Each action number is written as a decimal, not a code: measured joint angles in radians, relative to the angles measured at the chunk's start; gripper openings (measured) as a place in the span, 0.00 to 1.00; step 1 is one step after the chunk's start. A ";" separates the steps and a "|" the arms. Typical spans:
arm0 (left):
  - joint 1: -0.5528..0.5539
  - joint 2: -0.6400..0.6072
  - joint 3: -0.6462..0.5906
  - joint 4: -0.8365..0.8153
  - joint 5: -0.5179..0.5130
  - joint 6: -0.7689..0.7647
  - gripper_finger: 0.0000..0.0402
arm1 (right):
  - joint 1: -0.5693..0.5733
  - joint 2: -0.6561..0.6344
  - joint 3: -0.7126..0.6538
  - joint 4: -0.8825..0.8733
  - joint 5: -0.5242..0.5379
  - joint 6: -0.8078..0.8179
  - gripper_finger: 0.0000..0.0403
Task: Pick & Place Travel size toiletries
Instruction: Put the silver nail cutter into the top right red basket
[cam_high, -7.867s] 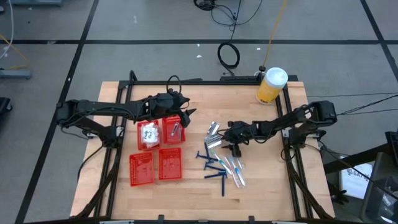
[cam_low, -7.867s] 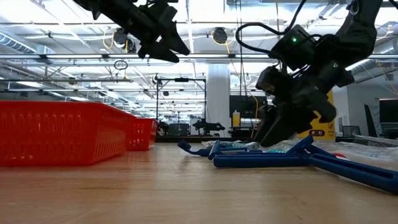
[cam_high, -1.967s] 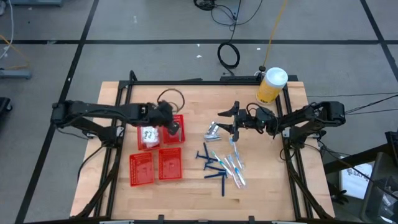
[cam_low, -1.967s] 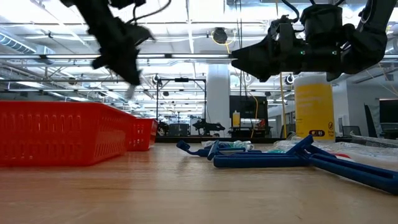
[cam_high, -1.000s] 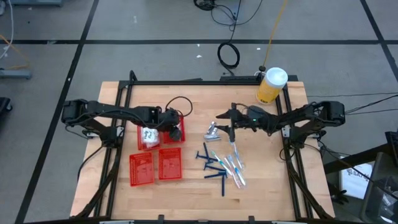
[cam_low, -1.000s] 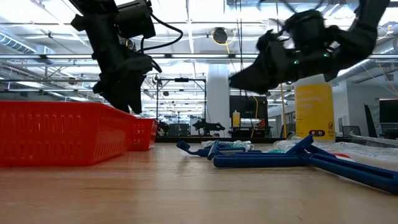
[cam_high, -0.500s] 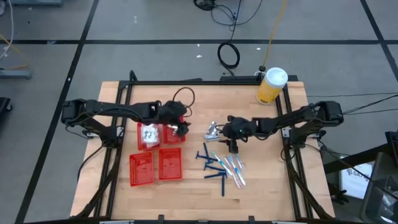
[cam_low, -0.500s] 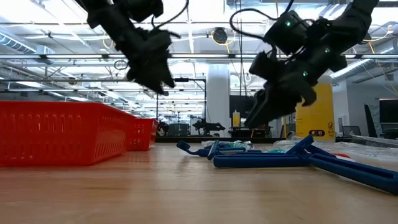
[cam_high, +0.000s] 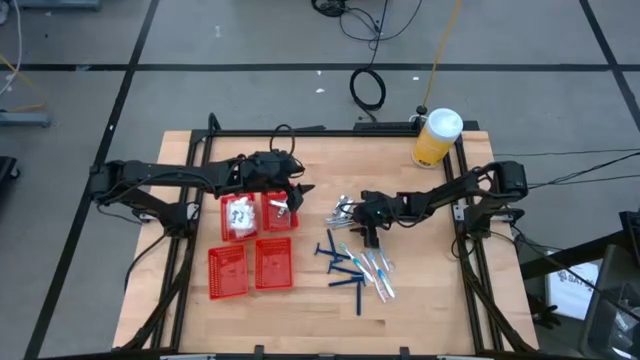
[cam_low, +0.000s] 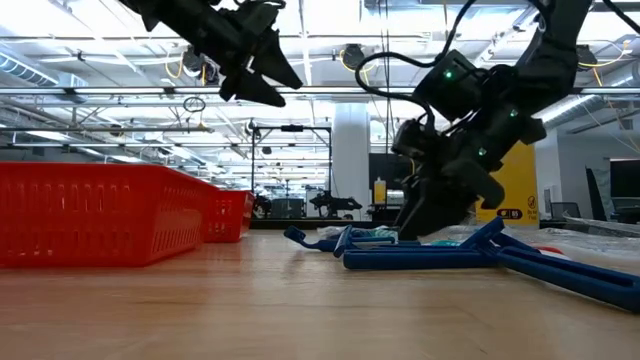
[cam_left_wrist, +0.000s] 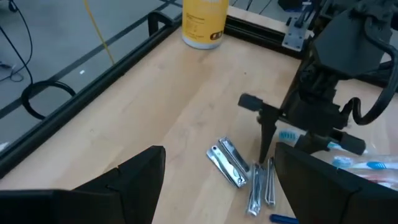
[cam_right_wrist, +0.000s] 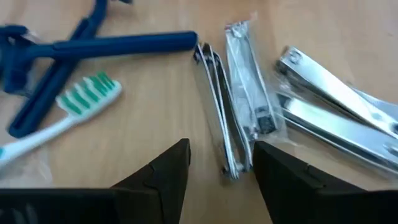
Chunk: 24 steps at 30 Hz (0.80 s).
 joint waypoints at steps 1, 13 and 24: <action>0.000 0.002 0.000 0.000 0.000 0.000 0.74 | 0.001 0.008 0.000 0.017 -0.009 0.000 0.40; 0.000 0.011 0.000 -0.022 0.000 -0.016 0.74 | 0.000 0.011 0.000 0.012 -0.035 -0.053 0.08; 0.000 0.011 0.000 -0.023 0.000 -0.013 0.74 | -0.012 -0.118 -0.003 -0.071 -0.030 -0.060 0.05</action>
